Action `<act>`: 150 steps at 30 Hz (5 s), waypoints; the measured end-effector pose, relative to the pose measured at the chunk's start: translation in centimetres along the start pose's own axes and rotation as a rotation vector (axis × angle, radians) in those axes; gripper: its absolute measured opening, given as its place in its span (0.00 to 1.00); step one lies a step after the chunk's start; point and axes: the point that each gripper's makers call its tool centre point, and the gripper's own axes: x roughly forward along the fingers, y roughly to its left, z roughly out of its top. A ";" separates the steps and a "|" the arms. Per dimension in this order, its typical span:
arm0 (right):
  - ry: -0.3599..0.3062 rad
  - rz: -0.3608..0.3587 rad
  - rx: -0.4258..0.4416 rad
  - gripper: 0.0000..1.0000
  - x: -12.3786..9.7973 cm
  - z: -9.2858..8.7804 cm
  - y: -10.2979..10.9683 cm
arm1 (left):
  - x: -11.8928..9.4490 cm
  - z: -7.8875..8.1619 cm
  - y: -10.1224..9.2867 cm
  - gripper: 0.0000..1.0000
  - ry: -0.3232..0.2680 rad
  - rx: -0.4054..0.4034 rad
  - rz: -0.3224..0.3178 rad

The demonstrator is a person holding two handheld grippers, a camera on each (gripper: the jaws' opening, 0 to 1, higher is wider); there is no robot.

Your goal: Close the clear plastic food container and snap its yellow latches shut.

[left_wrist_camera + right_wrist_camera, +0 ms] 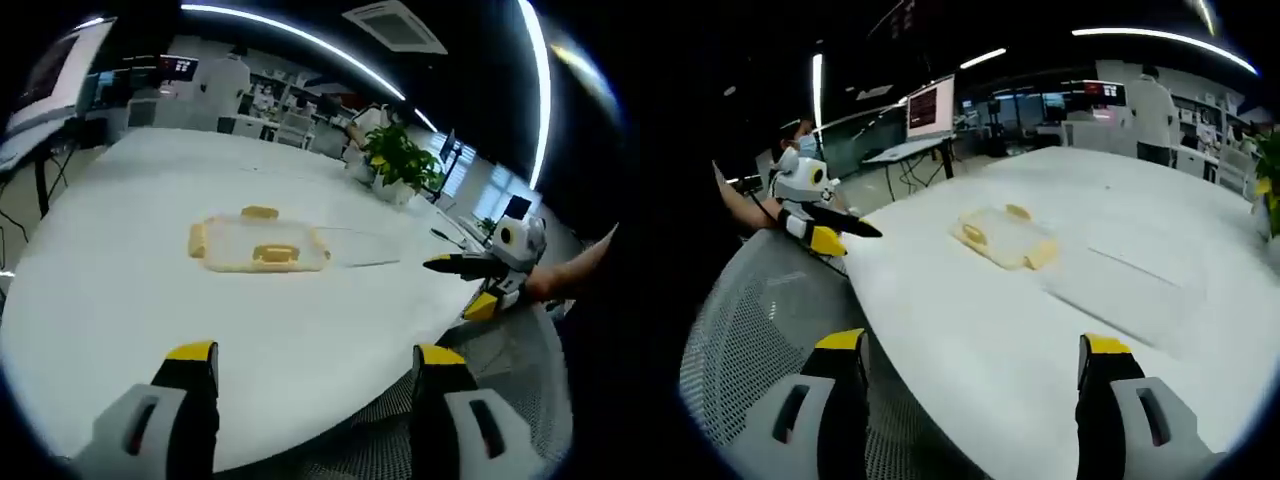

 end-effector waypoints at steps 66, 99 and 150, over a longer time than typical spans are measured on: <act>-0.063 0.014 -0.065 0.85 -0.1 4.4 -0.2 | 0.9 1.7 0.8 0.98 0.036 -0.012 -0.100; -0.004 0.036 -0.182 0.64 3.7 7.9 -3.2 | 3.2 6.2 4.0 0.86 0.202 0.281 -0.216; 0.249 0.150 -0.354 0.51 11.2 7.9 -7.8 | 10.7 7.9 10.2 0.60 0.481 0.709 -0.321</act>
